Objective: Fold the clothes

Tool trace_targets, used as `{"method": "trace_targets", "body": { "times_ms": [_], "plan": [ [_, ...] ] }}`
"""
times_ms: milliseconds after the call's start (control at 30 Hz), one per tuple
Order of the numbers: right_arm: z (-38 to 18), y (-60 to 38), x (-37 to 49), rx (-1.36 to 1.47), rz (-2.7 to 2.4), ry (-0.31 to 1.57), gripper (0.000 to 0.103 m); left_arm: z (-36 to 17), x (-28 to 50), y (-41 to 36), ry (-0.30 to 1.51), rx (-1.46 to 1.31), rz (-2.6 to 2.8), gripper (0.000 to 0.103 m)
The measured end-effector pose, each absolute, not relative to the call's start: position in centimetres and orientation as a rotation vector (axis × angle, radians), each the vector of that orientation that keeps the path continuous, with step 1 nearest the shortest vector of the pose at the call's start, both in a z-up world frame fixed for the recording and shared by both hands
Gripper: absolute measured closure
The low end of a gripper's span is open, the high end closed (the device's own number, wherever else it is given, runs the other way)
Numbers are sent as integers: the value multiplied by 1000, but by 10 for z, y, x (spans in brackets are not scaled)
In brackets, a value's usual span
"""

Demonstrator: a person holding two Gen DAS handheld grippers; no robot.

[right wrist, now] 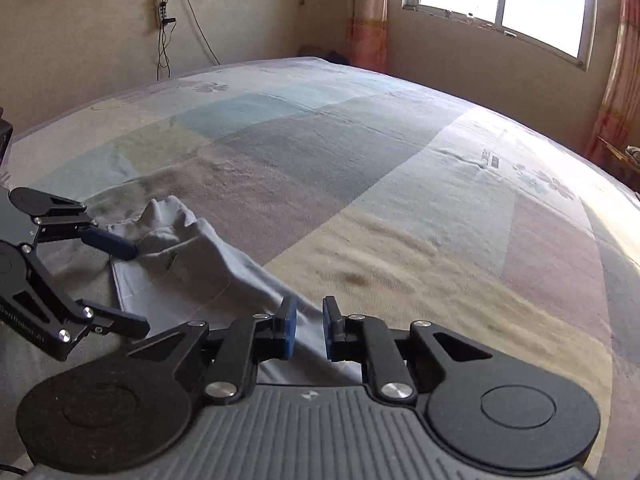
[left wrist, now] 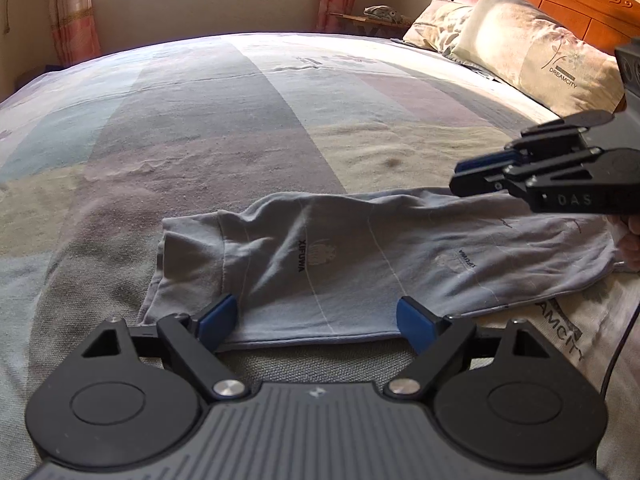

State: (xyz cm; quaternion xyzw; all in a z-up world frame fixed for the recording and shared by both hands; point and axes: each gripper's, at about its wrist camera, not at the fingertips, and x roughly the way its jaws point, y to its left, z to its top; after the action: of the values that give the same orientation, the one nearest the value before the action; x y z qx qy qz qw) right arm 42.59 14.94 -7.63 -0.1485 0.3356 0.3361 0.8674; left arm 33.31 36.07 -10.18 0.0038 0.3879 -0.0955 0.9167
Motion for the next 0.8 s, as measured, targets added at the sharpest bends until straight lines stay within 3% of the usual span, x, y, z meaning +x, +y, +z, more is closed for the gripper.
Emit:
{"method": "trace_targets", "body": {
  "times_ms": [100,200,400,500,567,633,667,800],
  "plan": [
    [-101,138,411,-252,599,779,61,-93,330,351,772,49,-172,16],
    [-109,125,390,-156,564,803,56,-84,327,336,720,77,-230,15],
    [-90,104,357,-150,633,834,51,-108,342,322,798,95,-237,11],
    [-89,78,359,-138,437,765,36,-104,340,326,800,96,-194,11],
    [-110,64,364,-96,349,878,33,-98,336,326,785,102,-173,11],
    [-110,61,343,-92,425,861,29,-91,332,323,758,106,-172,11],
    [-106,61,333,-92,492,882,22,-88,331,319,742,108,-192,11],
    [-83,36,306,-99,503,806,23,-88,331,299,727,148,-243,11]
  ]
}}
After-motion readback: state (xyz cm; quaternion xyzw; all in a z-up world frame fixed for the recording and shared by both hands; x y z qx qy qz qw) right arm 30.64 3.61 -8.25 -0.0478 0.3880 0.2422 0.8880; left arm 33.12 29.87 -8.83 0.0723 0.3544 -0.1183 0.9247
